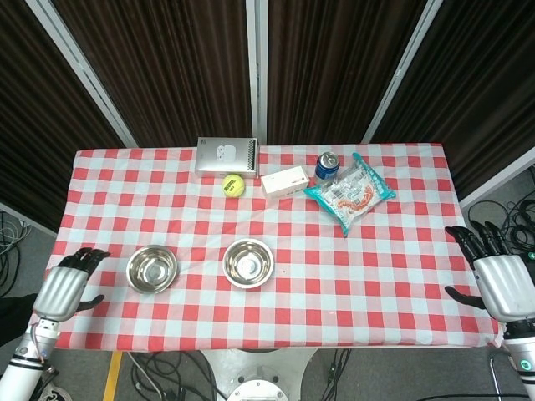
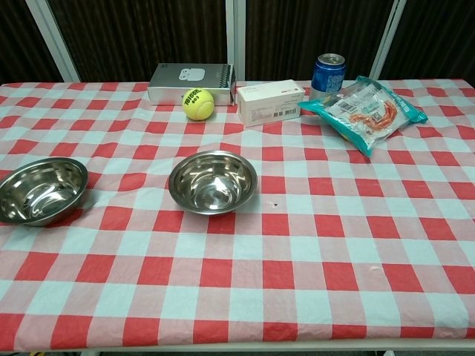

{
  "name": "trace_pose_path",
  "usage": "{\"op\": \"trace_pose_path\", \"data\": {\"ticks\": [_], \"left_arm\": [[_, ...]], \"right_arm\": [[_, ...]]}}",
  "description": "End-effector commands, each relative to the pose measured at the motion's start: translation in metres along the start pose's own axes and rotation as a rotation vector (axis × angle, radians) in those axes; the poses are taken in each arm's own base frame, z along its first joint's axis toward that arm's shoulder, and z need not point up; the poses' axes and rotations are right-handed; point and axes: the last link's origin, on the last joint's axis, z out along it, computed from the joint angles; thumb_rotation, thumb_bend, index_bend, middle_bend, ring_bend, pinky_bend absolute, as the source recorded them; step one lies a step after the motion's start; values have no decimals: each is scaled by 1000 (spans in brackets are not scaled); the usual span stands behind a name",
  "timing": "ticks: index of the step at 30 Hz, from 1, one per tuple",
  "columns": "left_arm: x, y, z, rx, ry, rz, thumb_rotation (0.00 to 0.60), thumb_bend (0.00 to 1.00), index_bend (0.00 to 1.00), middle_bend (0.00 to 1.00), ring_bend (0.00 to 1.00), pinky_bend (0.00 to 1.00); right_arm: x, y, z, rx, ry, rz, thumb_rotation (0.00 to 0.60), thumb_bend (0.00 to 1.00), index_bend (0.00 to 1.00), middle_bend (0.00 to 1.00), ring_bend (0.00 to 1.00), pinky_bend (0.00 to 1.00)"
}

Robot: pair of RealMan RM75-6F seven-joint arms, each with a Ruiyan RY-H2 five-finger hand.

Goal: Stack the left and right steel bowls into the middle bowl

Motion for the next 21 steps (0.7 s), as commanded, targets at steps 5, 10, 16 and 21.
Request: {"op": "trace_pose_path", "data": {"ticks": [5,10,16,21], "left_arm": [[-22,24,2,-113,-6,27,600,157,301,358,274,431],[-32,40,11,-212,-27,67,600,162,304,360,276,434],[-43,57,30,-303,-58,118,600,200,339,393,408,585],[-49,59,40,-311,-73,135,600,222,348,399,451,626]], "right_arm": [[-10,4,3,-14,-25,5,600,26,91,139,35,0],[-11,7,6,-32,-31,12,600,26,85,135,35,0],[-11,9,9,-43,-40,12,600,26,85,132,35,0],[-11,9,10,-48,-45,10,600,26,84,131,35,0]]}}
